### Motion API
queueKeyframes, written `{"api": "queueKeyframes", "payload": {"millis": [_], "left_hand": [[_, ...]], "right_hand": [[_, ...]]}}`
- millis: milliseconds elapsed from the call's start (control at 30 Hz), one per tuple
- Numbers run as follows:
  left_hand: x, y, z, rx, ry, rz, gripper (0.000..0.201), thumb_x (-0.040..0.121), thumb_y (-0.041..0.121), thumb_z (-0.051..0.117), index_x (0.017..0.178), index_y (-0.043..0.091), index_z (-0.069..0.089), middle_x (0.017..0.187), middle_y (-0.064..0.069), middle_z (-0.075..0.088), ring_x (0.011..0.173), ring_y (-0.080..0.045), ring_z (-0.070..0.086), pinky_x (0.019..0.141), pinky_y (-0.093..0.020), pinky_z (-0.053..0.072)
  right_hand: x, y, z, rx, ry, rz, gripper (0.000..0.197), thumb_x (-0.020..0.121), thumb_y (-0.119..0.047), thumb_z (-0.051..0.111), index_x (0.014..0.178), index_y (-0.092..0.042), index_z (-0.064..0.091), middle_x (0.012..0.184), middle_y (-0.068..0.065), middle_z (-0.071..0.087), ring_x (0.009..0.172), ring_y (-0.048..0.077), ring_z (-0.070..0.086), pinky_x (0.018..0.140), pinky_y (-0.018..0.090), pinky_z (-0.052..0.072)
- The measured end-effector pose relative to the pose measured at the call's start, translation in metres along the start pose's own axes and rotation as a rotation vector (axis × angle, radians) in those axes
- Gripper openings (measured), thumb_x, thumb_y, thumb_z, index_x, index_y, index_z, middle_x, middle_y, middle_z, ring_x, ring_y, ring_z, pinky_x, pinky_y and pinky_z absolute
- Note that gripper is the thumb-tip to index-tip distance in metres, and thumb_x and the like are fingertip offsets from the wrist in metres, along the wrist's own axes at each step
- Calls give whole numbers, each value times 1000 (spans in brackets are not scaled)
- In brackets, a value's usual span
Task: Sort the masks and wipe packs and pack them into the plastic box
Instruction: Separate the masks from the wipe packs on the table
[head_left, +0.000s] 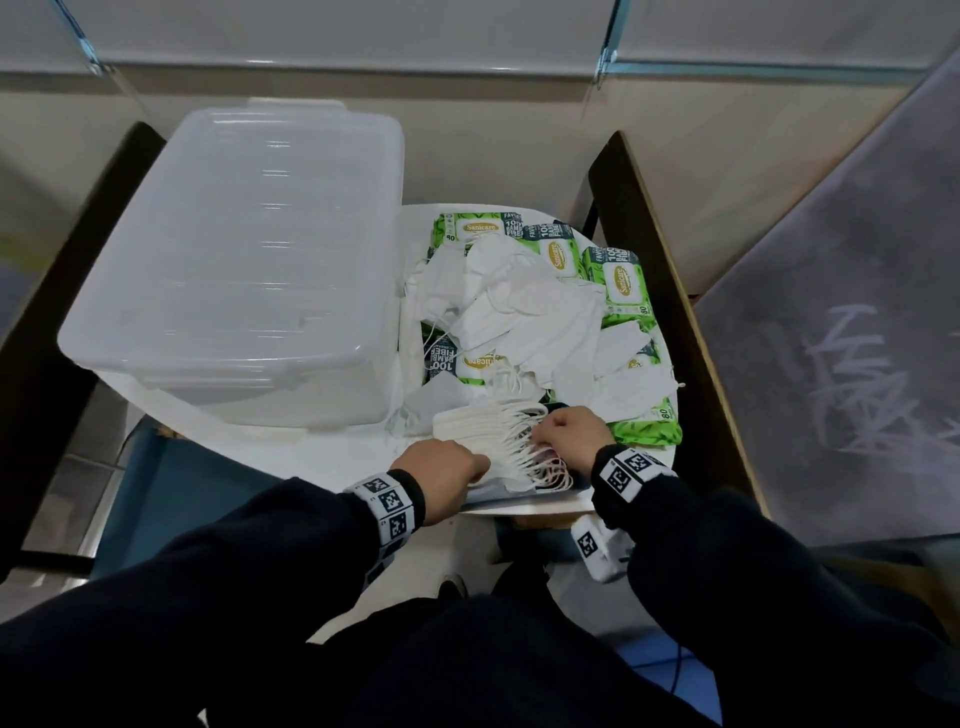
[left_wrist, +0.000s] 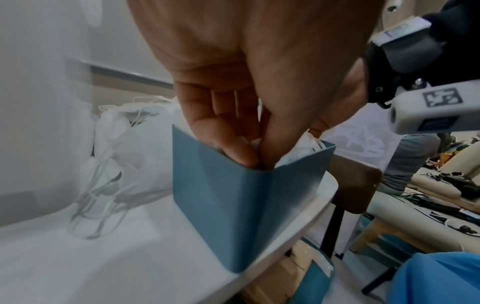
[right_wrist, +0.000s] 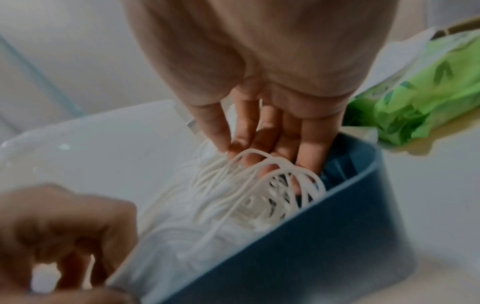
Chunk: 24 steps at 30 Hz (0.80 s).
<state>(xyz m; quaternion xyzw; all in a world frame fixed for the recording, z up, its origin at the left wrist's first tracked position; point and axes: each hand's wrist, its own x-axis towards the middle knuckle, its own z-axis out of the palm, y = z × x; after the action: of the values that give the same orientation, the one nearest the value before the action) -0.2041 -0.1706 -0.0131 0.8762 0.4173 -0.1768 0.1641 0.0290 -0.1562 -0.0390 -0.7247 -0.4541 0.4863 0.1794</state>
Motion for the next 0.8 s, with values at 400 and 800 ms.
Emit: {"api": "queueKeyframes", "payload": {"millis": [400,800], "left_hand": [[-17,-48,-6,-1109,66,-565,37,74,23,87,97,15,59,97,-8,70,84,-26,72,57,-38,61],[-10,-45,26,-1563,35,-672,39,86,29,82,115,15,61,114,-12,69,84,-25,68,68,-41,64]], "right_hand": [[-3,-6,29,496,106,142,37,80,-31,79,101,-4,67,103,13,71,98,36,72,83,36,55],[53,44,73,713,-122,417,108,37,-60,101,130,-14,69,126,13,73,116,38,69,106,58,51]]}}
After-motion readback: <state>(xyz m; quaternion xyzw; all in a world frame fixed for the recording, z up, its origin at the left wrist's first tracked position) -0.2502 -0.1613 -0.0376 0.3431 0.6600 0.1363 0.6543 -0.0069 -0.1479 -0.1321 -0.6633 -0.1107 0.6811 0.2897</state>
